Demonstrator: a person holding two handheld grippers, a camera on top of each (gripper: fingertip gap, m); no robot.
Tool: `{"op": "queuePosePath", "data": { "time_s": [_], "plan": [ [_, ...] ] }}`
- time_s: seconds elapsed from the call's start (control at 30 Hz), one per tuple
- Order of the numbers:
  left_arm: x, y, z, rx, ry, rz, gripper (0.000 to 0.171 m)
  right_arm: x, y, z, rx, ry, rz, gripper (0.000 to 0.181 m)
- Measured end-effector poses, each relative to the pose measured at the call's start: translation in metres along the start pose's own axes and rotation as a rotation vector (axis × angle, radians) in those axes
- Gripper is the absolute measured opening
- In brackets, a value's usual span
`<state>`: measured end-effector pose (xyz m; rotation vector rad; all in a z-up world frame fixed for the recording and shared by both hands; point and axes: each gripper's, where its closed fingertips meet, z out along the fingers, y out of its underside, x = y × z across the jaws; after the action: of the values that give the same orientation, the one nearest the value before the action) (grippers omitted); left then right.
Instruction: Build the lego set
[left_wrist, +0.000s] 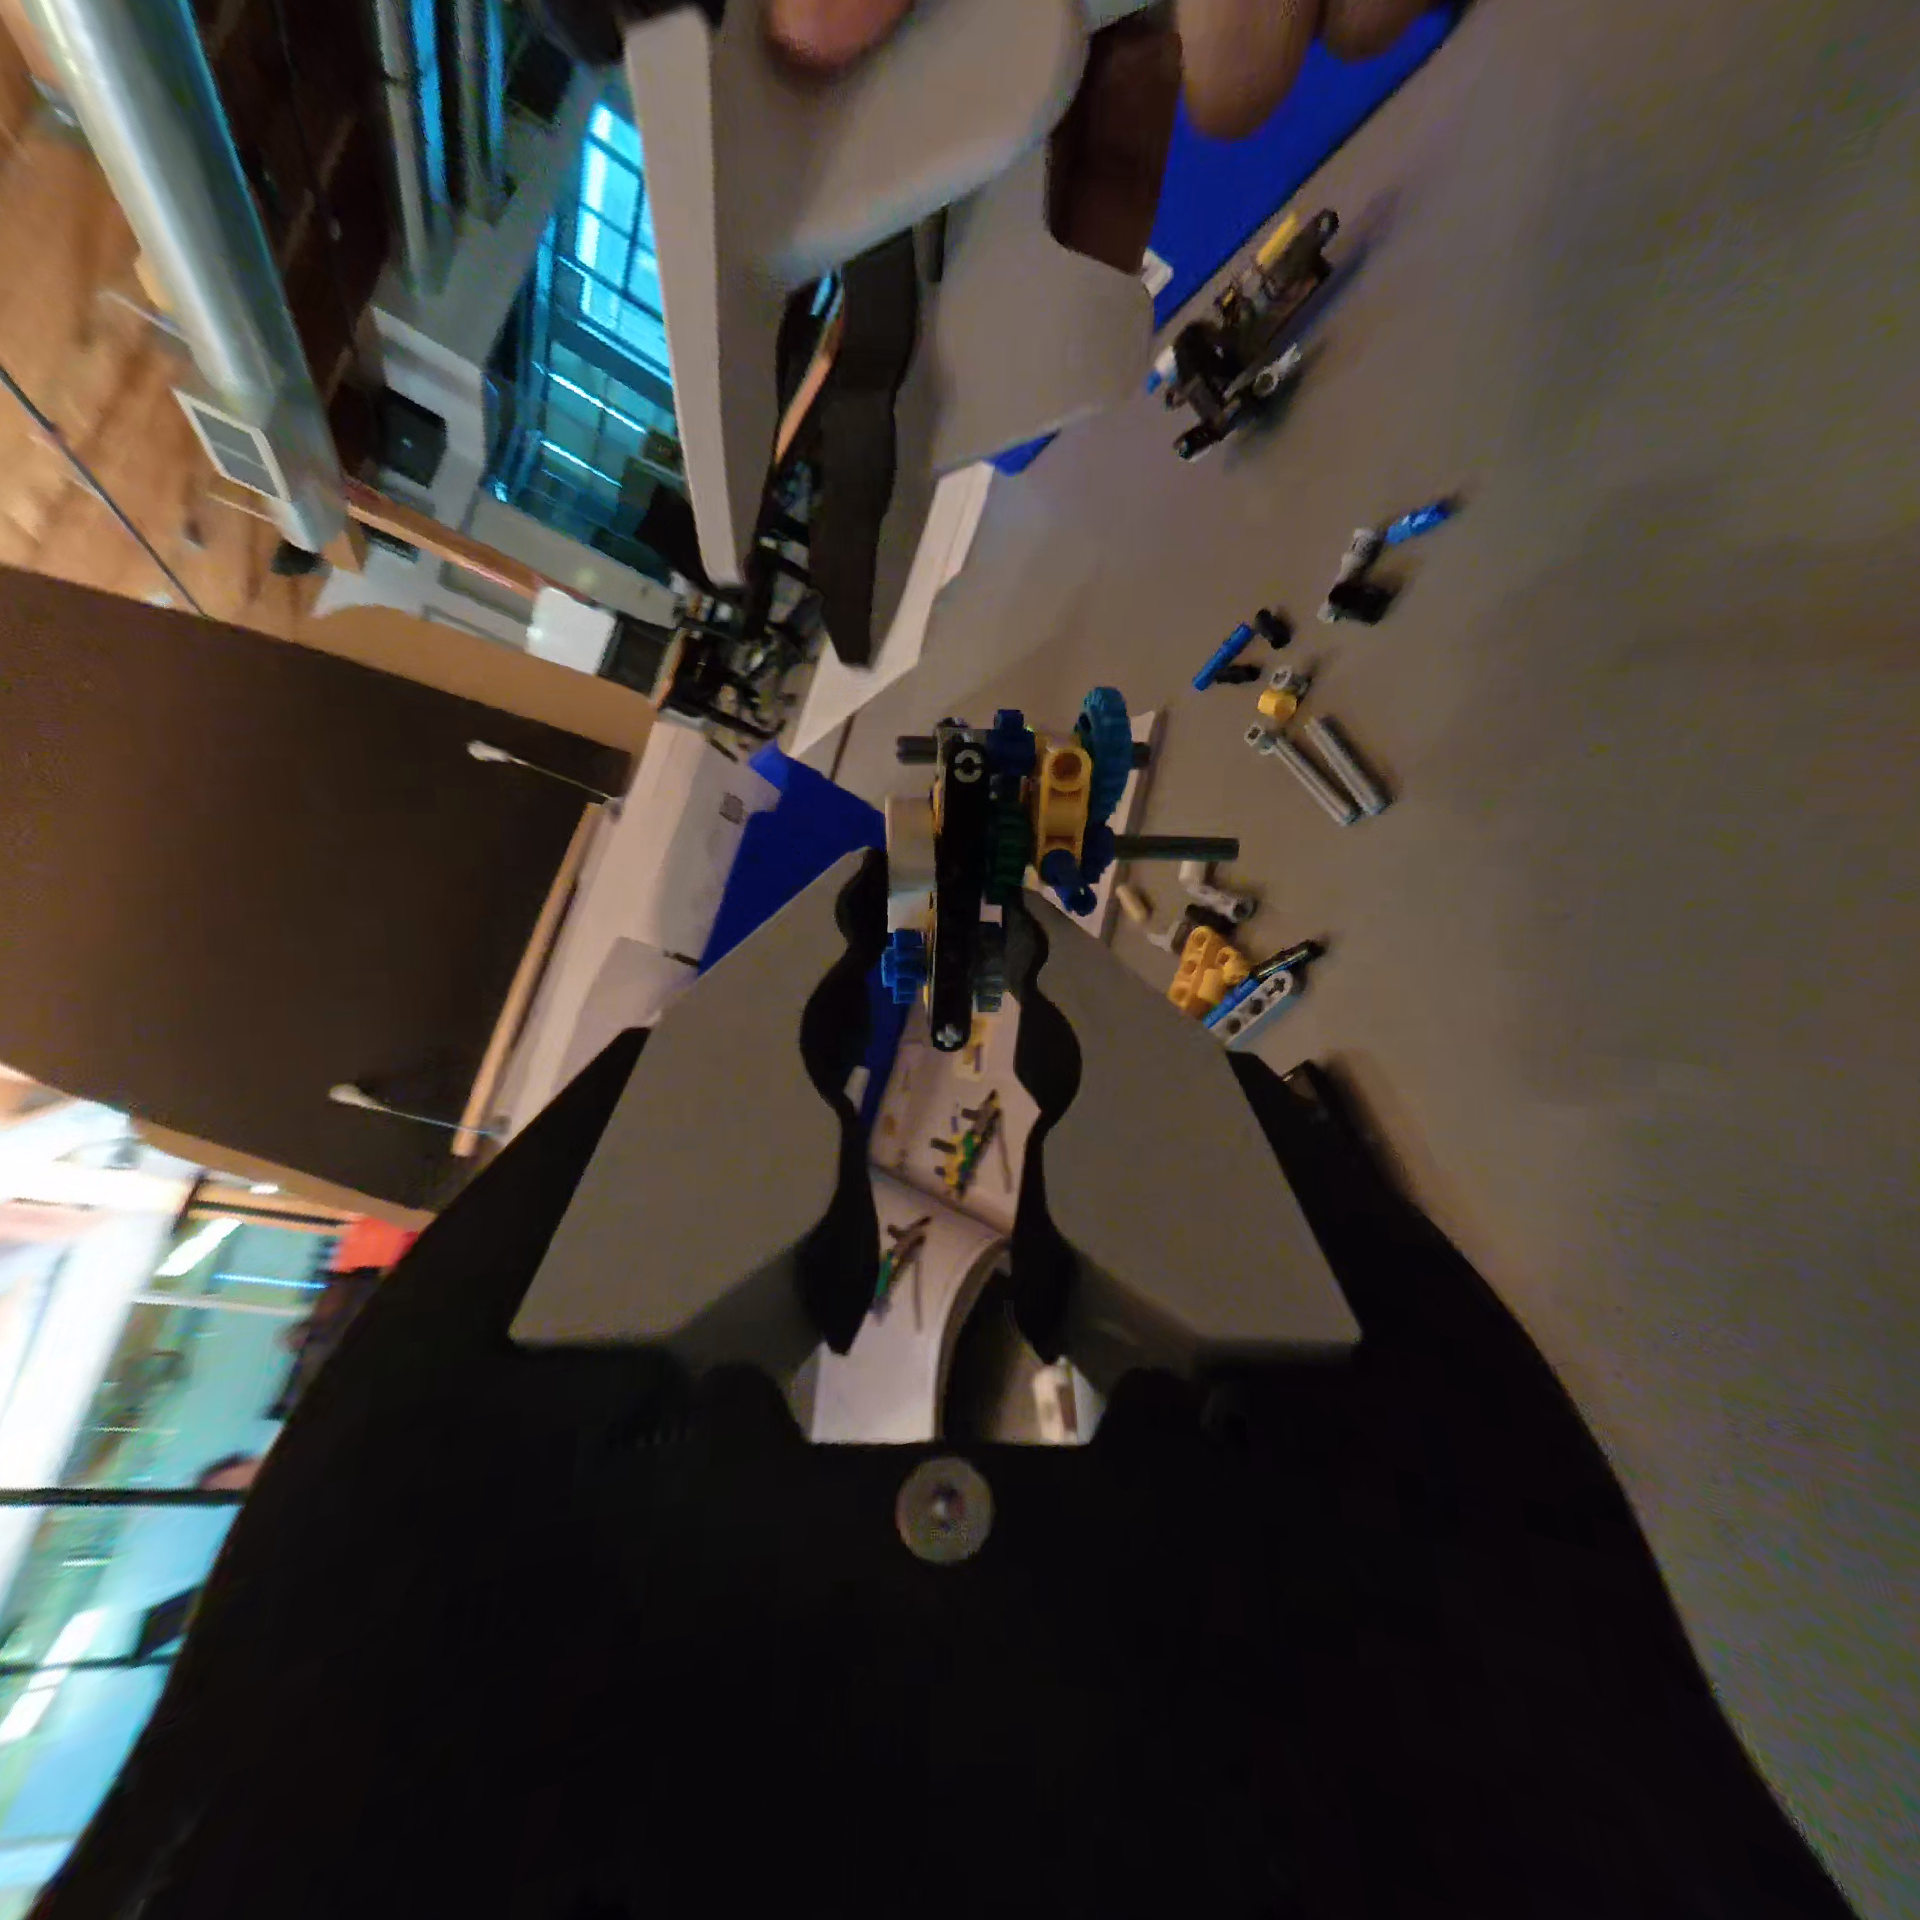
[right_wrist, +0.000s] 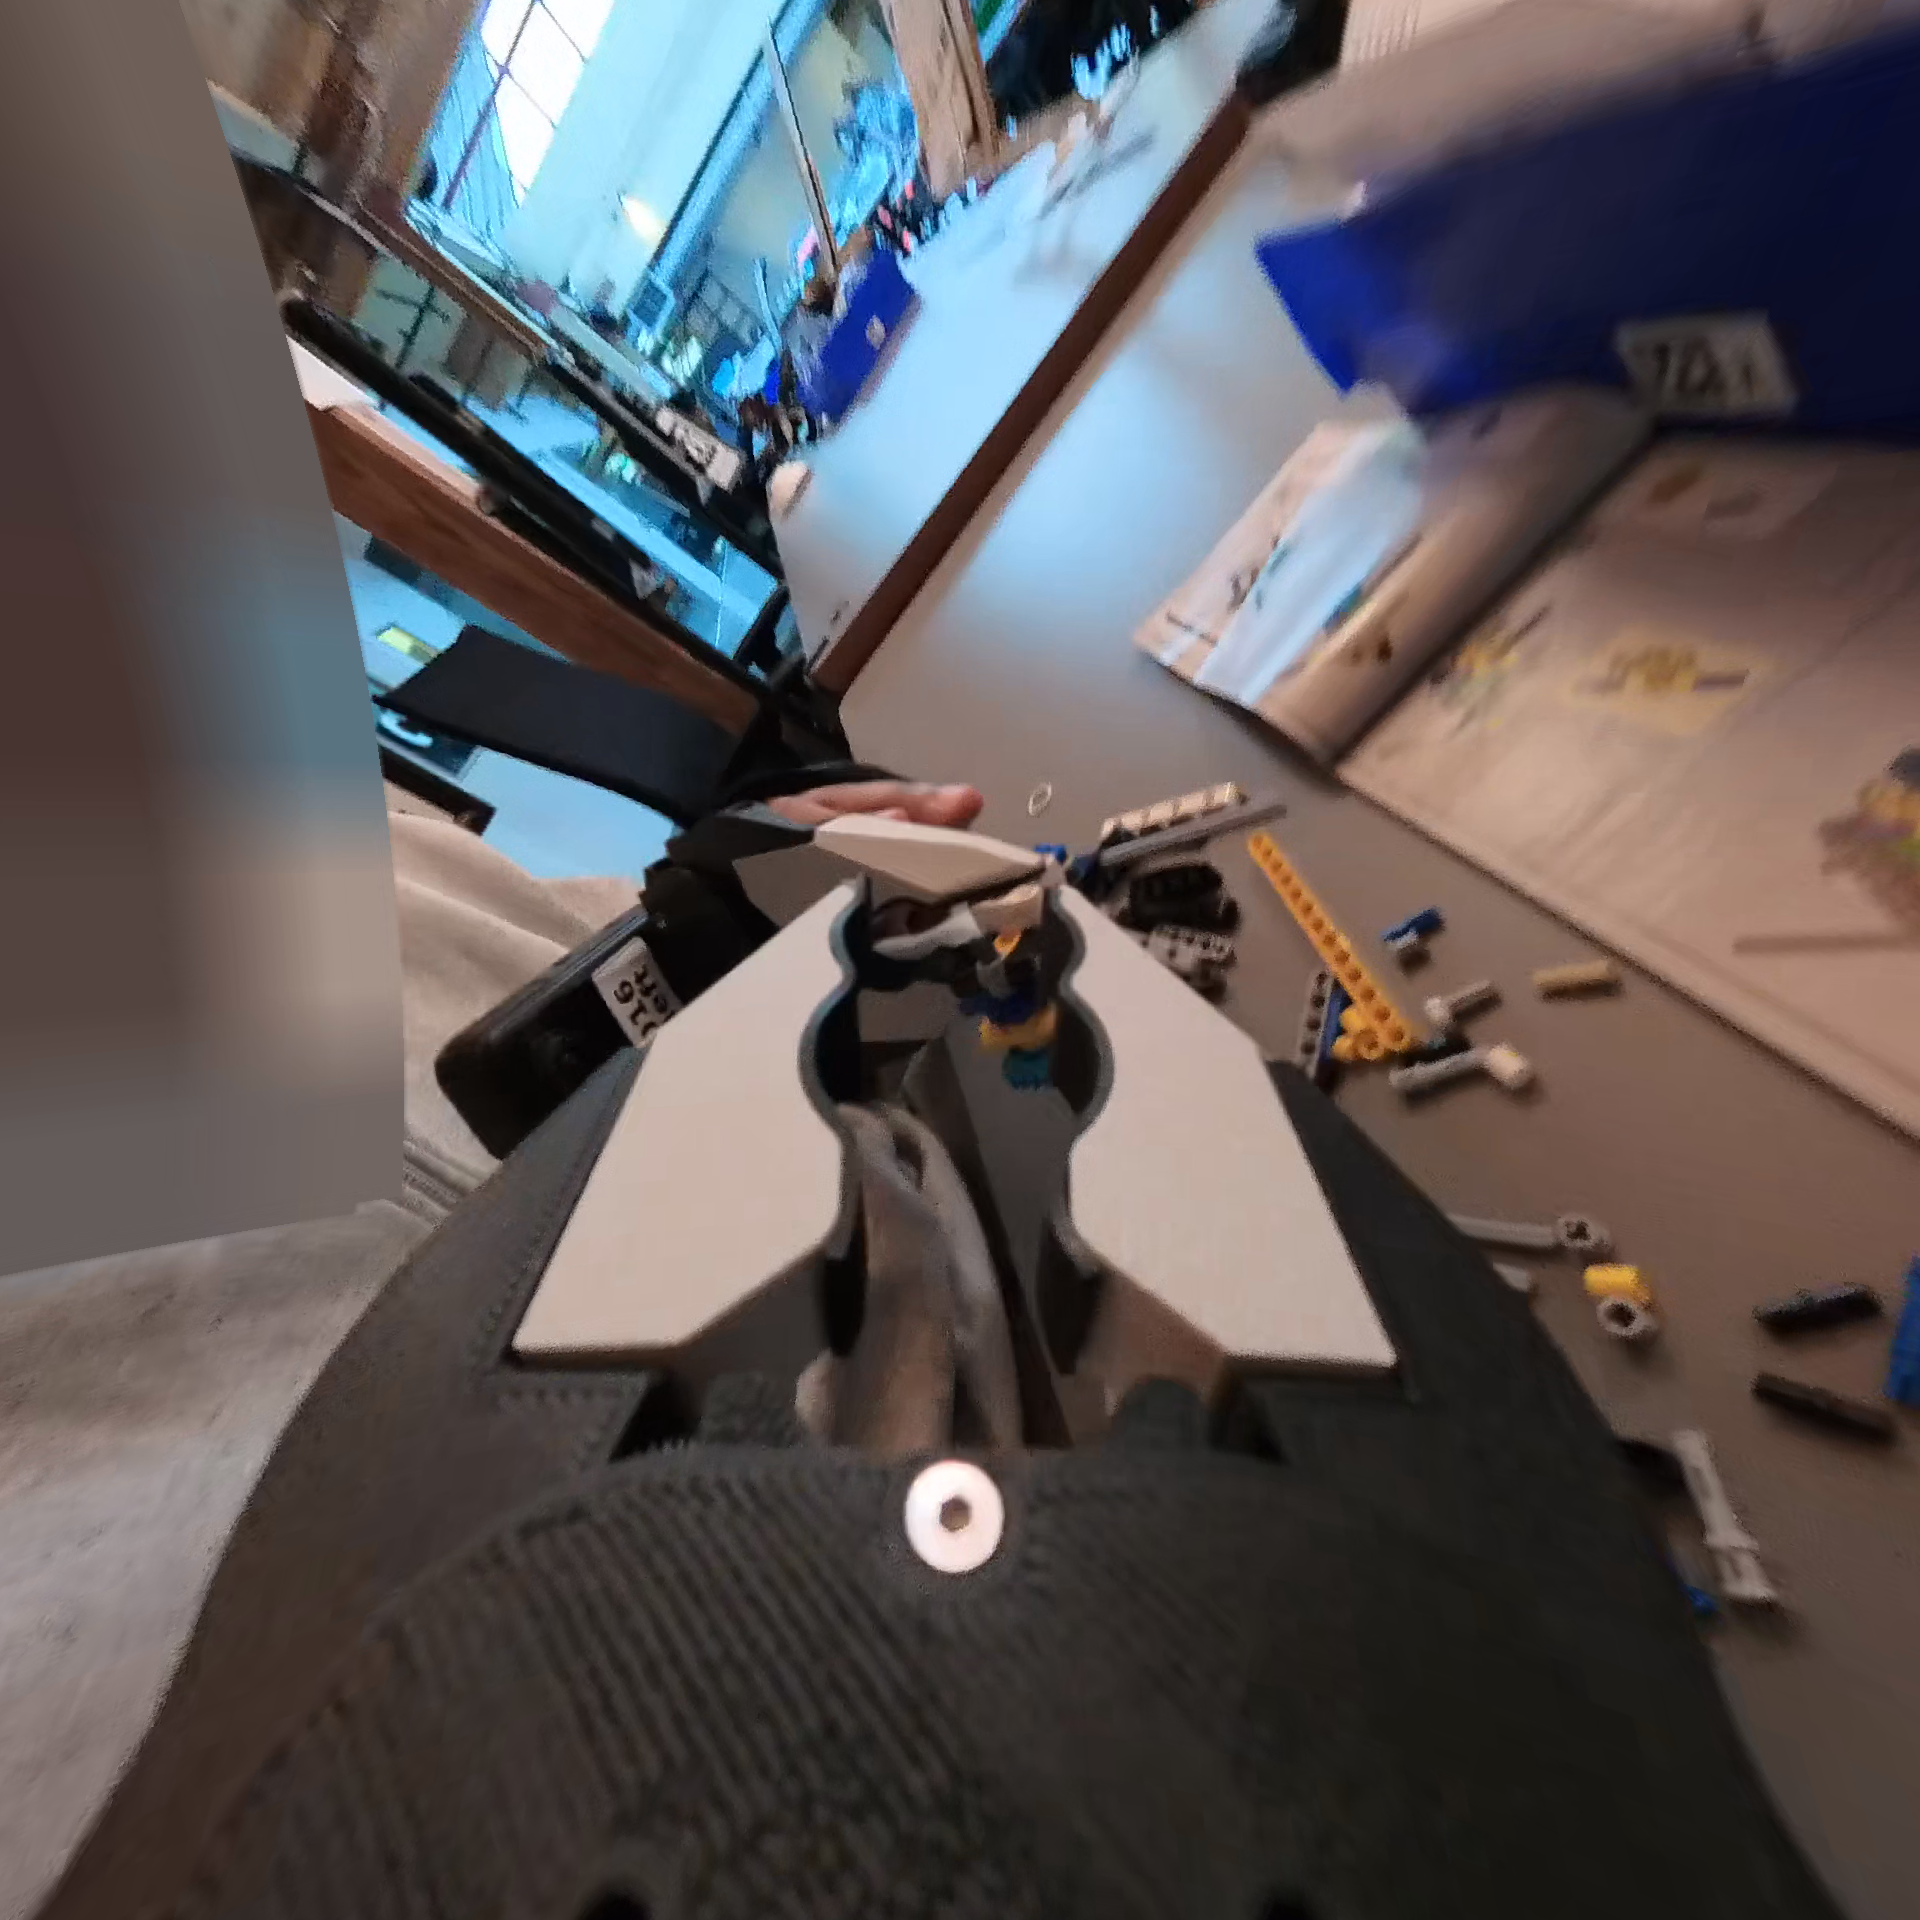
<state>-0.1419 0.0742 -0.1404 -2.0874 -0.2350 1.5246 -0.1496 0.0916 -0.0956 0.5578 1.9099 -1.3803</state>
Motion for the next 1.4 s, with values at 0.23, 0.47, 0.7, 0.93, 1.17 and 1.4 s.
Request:
{"op": "queuePosePath", "data": {
  "time_s": [0.23,0.47,0.7,0.93,1.17,1.4],
  "plan": [
    [-0.005,-0.009,-0.005,0.123,0.127,-0.352,0.020,-0.016,-0.010,-0.015,0.235,-0.022,-0.260,0.027],
    [-0.008,-0.017,-0.011,0.229,0.122,-0.417,0.021,-0.016,0.011,-0.031,0.523,-0.029,-0.498,0.025],
    [-0.003,-0.023,-0.014,0.263,0.114,-0.386,0.020,-0.007,0.013,-0.039,0.524,-0.076,-0.450,0.026],
    [0.008,-0.021,-0.010,0.245,0.158,-0.374,0.020,-0.009,0.025,-0.013,0.446,-0.196,-0.299,0.025],
    [0.017,-0.015,-0.002,0.165,0.203,-0.379,0.020,-0.001,0.033,0.002,0.380,-0.189,-0.215,0.040],
    [0.027,-0.016,0.004,0.082,0.239,-0.354,0.019,0.016,0.039,0.012,0.291,0.025,-0.297,0.027]
  ]
}}
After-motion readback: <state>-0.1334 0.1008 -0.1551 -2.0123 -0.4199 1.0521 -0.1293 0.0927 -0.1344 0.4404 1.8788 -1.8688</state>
